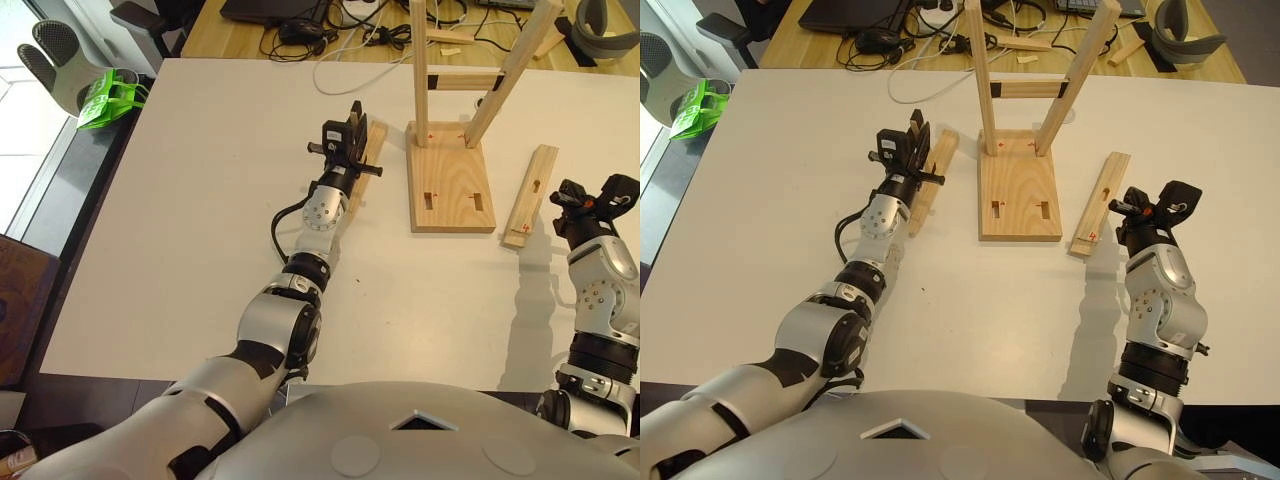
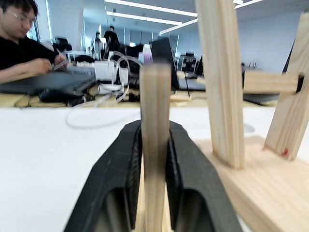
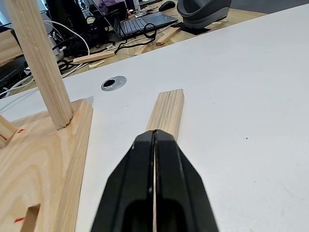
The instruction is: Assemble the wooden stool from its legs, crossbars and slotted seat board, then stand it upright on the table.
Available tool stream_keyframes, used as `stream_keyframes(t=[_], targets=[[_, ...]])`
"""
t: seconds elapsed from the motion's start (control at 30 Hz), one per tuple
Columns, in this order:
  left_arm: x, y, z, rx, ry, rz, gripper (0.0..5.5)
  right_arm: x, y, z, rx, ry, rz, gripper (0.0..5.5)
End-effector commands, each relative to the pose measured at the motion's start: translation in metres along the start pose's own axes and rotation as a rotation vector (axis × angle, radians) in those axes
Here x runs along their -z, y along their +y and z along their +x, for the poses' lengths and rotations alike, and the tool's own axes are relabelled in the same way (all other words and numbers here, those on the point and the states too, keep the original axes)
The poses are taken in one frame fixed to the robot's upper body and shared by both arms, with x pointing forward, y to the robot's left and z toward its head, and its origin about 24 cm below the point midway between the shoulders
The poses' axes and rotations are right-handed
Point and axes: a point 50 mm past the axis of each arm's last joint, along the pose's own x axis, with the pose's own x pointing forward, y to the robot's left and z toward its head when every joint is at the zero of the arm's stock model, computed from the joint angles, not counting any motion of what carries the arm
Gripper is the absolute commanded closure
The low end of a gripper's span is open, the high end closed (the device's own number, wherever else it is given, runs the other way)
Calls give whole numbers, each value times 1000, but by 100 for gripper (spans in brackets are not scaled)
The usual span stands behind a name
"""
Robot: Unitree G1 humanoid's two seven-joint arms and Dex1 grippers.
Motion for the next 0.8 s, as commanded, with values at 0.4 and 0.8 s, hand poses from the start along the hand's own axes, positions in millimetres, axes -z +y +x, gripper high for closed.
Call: stream_keyframes(t=[0.4, 0.8], targets=[[-201, -14, 48, 31, -410, 257, 356, 15, 5, -1, 30, -6, 40, 550], [-45, -20, 27, 199, 357, 269, 356, 18, 9, -1, 32, -11, 42, 550]])
